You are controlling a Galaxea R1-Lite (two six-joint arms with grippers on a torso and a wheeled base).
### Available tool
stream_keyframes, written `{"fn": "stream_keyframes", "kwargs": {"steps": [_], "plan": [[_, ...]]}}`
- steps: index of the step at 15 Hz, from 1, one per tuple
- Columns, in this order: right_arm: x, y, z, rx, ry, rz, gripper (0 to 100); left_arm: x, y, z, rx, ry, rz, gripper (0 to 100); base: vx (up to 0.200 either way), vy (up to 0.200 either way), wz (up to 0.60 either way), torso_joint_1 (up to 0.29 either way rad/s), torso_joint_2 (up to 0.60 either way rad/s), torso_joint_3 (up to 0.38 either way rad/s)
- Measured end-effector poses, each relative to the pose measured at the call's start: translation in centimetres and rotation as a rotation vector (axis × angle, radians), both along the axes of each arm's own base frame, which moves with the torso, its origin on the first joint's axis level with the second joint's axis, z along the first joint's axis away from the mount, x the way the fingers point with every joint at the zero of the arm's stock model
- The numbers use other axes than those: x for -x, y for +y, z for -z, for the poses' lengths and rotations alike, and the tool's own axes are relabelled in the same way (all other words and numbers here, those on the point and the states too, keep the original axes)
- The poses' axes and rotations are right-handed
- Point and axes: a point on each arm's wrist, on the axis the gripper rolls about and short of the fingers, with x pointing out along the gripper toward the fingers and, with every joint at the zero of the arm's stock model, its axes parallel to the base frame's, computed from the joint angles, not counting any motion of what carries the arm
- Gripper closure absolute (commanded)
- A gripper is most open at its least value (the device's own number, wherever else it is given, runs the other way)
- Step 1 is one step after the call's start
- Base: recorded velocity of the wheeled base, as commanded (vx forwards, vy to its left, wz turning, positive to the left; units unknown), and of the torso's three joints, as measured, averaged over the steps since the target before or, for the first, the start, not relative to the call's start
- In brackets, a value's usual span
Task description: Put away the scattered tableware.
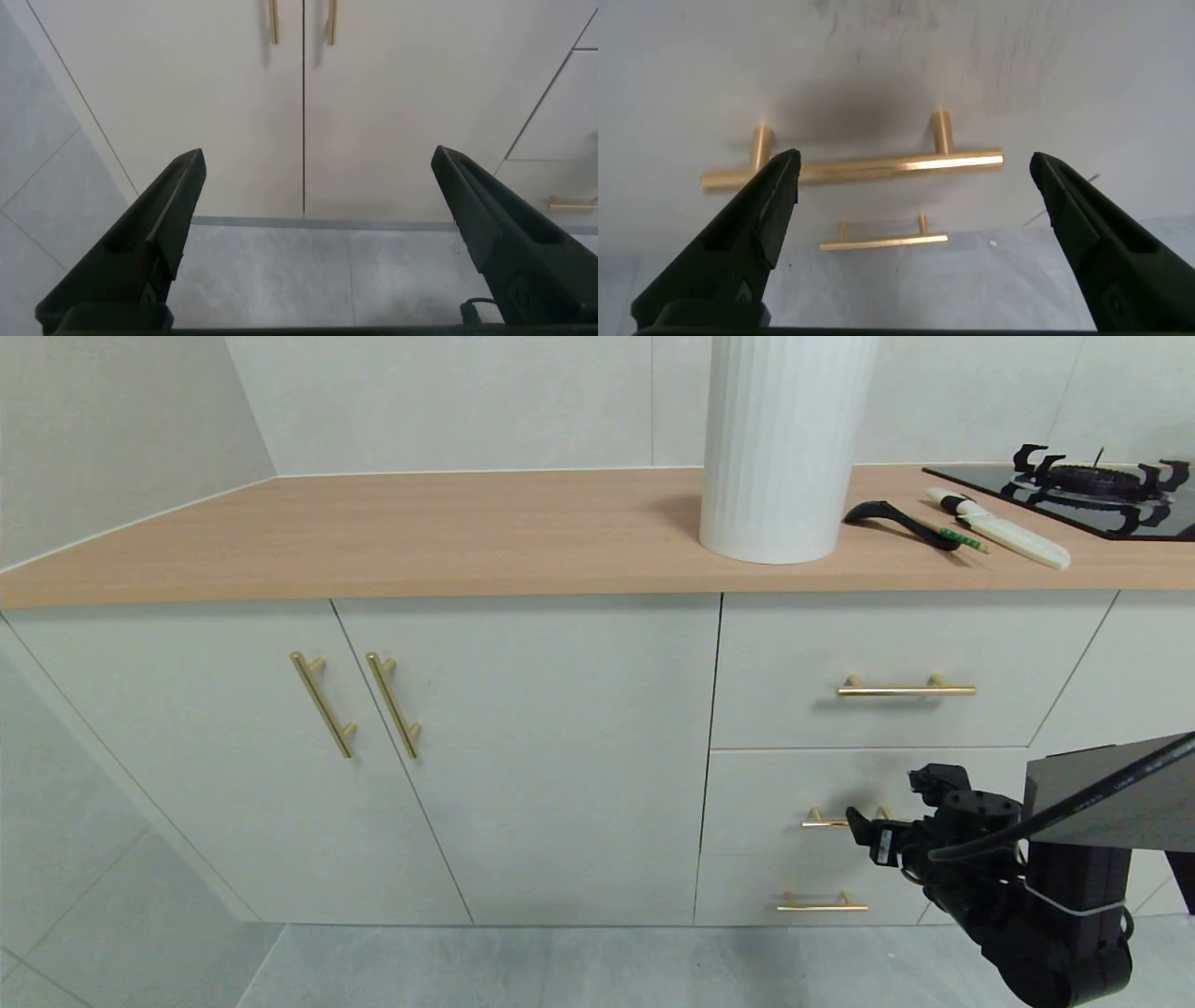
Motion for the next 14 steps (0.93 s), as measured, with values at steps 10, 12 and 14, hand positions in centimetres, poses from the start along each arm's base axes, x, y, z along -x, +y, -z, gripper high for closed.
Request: {"fn": "stream_keyframes", "kwargs": {"steps": [10, 12, 14], "plan": [[-0.4, 0.0, 2.2, 0.003, 0.04, -0.003, 0, 0.0, 0.0, 0.0, 0.0, 0.0, 0.0, 0, 0.0, 0.0, 0.0, 0.0, 0.0, 0.0], [-0.2, 0.0, 2.5, 0.006, 0.05, -0.005, 0, 0.0, 0.0, 0.0, 0.0, 0.0, 0.0, 0, 0.0, 0.0, 0.0, 0.0, 0.0, 0.0], [0.0, -0.1, 2.6, 0.008, 0.061, -0.006, 0, 0.0, 0.0, 0.0, 0.0, 0.0, 0.0, 0, 0.0, 0.0, 0.0, 0.0, 0.0, 0.0]]}}
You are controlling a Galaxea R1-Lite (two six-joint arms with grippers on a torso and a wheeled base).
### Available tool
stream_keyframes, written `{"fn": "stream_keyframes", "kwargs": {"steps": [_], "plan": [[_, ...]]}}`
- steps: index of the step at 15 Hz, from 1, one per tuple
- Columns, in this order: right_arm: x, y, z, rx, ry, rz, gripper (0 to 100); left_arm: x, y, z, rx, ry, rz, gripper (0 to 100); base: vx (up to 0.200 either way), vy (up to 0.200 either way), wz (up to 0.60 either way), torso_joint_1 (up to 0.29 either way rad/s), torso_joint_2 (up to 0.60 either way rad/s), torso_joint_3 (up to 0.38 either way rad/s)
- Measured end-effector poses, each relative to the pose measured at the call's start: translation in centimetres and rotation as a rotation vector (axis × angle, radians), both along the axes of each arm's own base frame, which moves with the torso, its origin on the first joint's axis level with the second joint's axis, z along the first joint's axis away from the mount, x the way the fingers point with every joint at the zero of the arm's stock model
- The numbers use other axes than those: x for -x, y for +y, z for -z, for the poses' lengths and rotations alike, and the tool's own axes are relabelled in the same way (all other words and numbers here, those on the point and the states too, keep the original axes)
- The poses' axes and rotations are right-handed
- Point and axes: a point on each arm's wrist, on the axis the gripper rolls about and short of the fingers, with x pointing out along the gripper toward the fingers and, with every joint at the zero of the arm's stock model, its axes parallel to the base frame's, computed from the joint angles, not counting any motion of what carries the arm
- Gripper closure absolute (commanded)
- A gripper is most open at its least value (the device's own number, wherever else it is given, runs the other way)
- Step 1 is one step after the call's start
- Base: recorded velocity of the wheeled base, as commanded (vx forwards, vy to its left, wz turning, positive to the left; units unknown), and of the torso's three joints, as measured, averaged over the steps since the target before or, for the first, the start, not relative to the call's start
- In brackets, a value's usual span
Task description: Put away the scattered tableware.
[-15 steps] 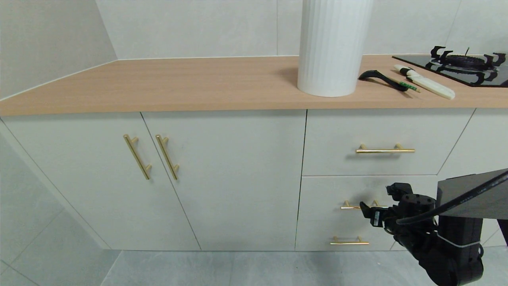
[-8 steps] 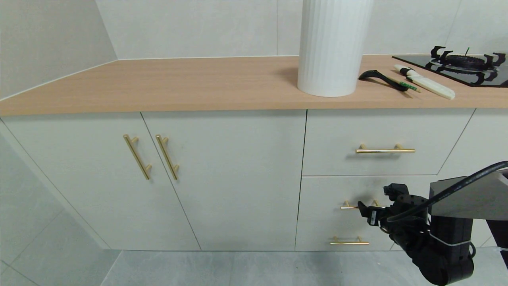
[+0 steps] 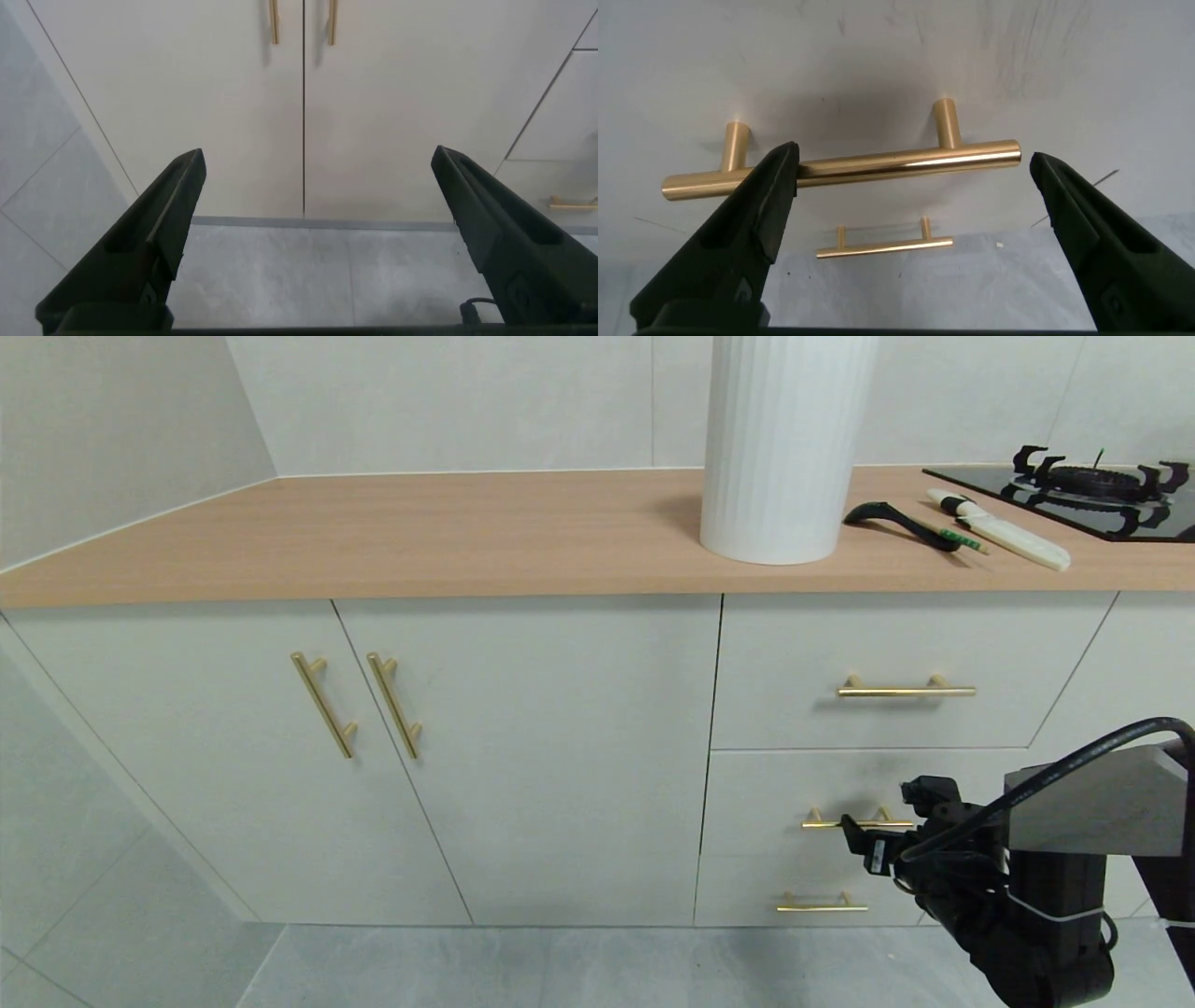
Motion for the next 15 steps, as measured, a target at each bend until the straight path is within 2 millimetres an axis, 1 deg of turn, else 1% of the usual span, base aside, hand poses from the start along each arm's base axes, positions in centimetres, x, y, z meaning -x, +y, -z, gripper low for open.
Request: {"fn": "stream_keyframes", "kwargs": {"steps": [11, 15], "plan": [[0.9, -0.2, 0.0, 0.01, 0.039, -0.004, 0, 0.0, 0.0, 0.0, 0.0, 0.0, 0.0, 0, 0.0, 0.0, 0.0, 0.0, 0.0, 0.0], [2.9, -0.4, -1.7, -0.005, 0.114, -0.077, 0, 0.0, 0.0, 0.0, -0.001, 0.0, 0.0, 0, 0.0, 0.0, 0.0, 0.0, 0.0, 0.0]]}}
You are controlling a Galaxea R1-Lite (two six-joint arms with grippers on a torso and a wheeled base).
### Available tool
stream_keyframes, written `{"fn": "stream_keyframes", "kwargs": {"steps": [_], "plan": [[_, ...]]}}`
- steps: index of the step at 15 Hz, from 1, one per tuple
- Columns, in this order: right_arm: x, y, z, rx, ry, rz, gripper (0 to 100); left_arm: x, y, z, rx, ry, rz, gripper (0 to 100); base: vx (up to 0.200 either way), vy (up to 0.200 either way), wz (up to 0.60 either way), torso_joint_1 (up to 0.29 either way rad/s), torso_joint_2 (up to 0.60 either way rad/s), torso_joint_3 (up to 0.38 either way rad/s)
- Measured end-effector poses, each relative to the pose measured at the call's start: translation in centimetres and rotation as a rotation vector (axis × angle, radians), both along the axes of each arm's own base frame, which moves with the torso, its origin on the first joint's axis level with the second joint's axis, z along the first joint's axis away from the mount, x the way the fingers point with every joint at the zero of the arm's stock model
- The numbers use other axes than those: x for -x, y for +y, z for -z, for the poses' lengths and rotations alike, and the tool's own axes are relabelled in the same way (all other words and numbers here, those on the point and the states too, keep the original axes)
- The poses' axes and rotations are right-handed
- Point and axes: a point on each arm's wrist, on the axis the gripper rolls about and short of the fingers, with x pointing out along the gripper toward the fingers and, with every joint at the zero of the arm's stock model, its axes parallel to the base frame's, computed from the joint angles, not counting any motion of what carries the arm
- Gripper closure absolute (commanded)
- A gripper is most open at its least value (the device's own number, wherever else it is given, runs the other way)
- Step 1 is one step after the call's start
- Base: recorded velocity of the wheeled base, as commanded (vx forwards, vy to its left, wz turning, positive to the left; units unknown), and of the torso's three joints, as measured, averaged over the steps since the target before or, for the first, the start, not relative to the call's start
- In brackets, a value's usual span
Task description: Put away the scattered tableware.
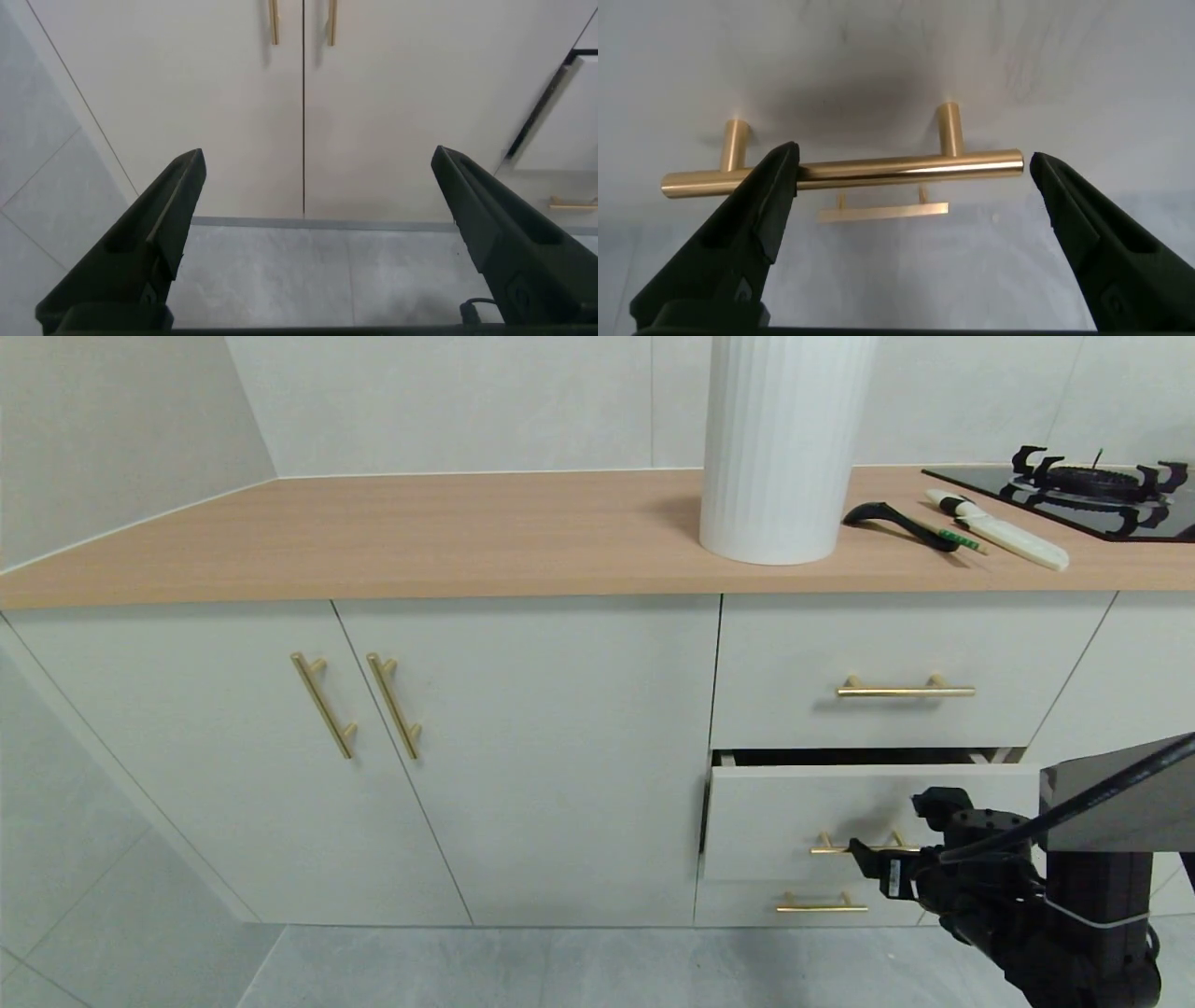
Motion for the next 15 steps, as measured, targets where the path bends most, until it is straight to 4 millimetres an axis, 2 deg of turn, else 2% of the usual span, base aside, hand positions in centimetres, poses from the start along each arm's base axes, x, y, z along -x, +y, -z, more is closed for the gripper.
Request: {"fn": "stream_keyframes", "kwargs": {"steps": [3, 7, 10, 12, 15], "plan": [[1.9, -0.2, -2.6, -0.015, 0.092, -0.053, 0, 0.0, 0.0, 0.0, 0.0, 0.0, 0.0, 0, 0.0, 0.0, 0.0, 0.0, 0.0, 0.0], [4.9, -0.3, -8.7, -0.055, 0.147, -0.136, 0, 0.0, 0.0, 0.0, 0.0, 0.0, 0.0, 0, 0.0, 0.0, 0.0, 0.0, 0.0, 0.0], [7.2, 0.0, -14.0, -0.079, 0.067, -0.19, 0, 0.0, 0.0, 0.0, 0.0, 0.0, 0.0, 0, 0.0, 0.0, 0.0, 0.0, 0.0, 0.0], [8.3, 0.6, -16.7, -0.094, -0.033, -0.228, 0, 0.0, 0.0, 0.0, 0.001, 0.0, 0.0, 0, 0.0, 0.0, 0.0, 0.0, 0.0, 0.0], [8.6, 0.8, -18.0, -0.107, -0.115, -0.239, 0, 0.0, 0.0, 0.0, 0.001, 0.0, 0.0, 0, 0.0, 0.0, 0.0, 0.0, 0.0, 0.0]]}}
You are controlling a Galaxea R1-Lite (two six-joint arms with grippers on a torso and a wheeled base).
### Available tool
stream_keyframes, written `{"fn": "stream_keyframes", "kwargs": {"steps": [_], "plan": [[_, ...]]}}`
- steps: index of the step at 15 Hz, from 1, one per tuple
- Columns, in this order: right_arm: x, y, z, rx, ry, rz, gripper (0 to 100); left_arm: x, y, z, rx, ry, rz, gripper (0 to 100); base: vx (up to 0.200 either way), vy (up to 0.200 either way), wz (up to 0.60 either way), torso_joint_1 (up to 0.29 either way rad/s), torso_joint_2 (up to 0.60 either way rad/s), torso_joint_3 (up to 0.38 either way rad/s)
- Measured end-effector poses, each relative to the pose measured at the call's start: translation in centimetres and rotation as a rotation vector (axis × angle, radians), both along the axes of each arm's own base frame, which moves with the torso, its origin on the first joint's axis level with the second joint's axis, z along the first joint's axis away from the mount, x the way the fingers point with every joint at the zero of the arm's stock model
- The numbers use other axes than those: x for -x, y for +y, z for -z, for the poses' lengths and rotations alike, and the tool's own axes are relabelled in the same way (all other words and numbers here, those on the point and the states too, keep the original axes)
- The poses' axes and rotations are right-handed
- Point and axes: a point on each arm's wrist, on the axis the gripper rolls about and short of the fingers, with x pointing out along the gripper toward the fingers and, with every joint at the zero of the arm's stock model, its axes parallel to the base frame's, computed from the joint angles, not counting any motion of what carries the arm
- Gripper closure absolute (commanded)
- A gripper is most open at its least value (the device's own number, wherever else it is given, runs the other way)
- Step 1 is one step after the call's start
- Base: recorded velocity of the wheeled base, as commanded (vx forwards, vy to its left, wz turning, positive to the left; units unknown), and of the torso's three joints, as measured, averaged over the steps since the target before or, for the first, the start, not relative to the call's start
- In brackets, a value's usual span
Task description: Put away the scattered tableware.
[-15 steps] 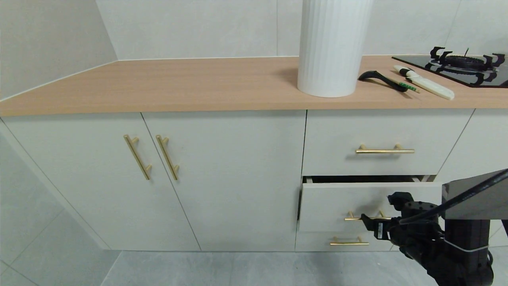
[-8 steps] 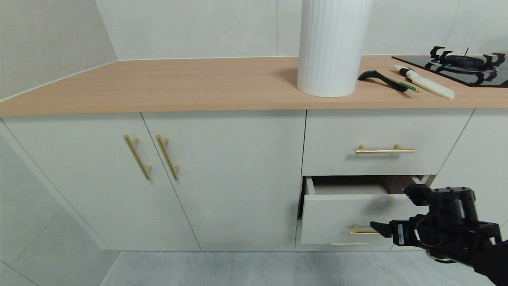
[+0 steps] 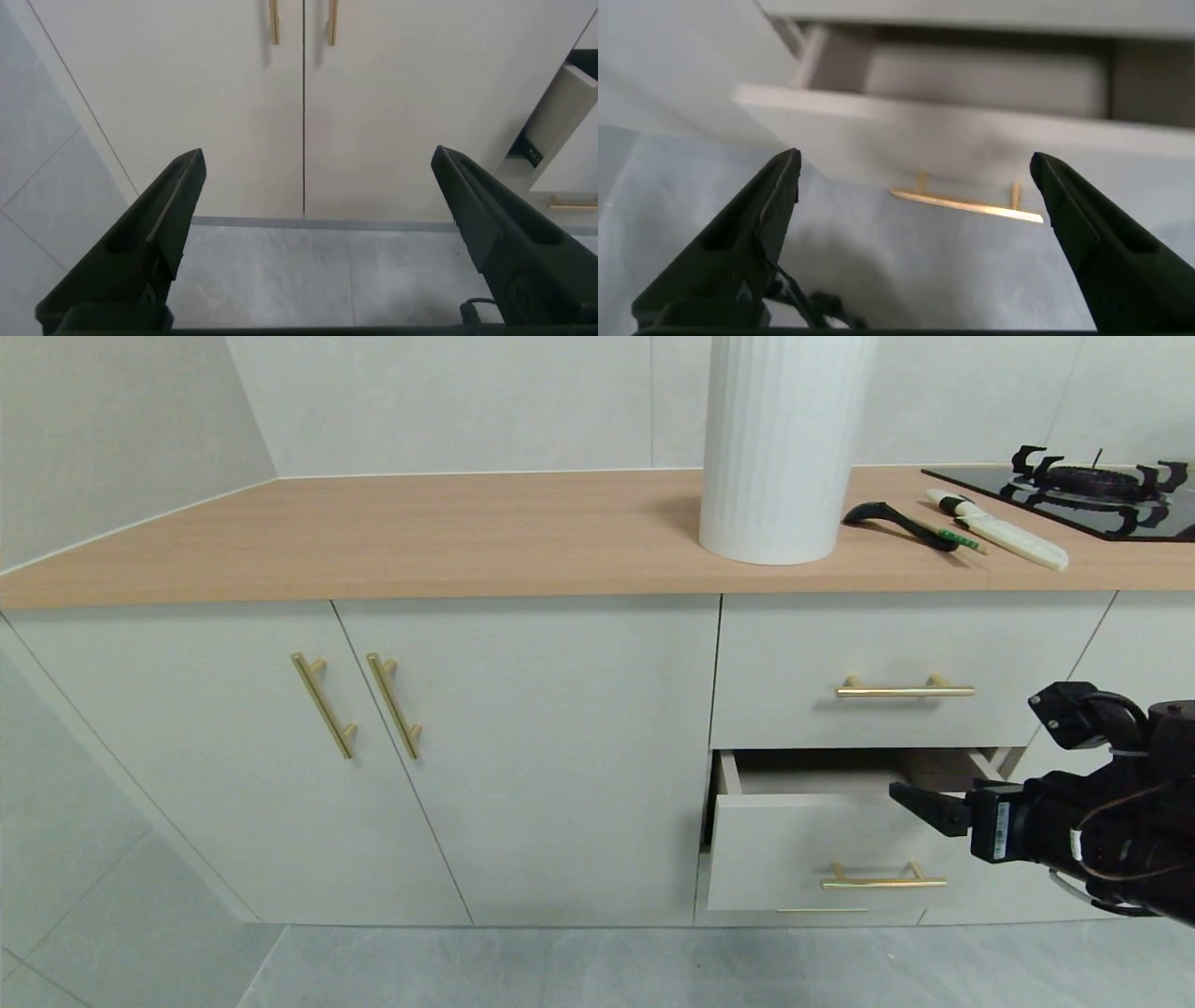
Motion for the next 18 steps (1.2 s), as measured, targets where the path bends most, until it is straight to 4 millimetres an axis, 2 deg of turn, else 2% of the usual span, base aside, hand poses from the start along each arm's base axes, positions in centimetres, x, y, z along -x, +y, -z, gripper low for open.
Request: {"fn": "stream_keyframes", "kwargs": {"steps": [3, 10, 14, 18], "plan": [[-1.1, 0.3, 0.2, -0.009, -0.085, 0.045, 0, 0.0, 0.0, 0.0, 0.0, 0.0, 0.0, 0, 0.0, 0.0, 0.0, 0.0, 0.0, 0.0], [-3.6, 0.9, 3.6, 0.034, -0.066, 0.136, 0, 0.0, 0.0, 0.0, 0.0, 0.0, 0.0, 0, 0.0, 0.0, 0.0, 0.0, 0.0, 0.0], [-5.5, 1.3, 5.0, 0.014, -0.169, 0.191, 0, 0.0, 0.0, 0.0, 0.0, 0.0, 0.0, 0, 0.0, 0.0, 0.0, 0.0, 0.0, 0.0], [-6.8, 1.6, 7.4, 0.023, -0.192, 0.232, 0, 0.0, 0.0, 0.0, 0.0, 0.0, 0.0, 0, 0.0, 0.0, 0.0, 0.0, 0.0, 0.0]]}}
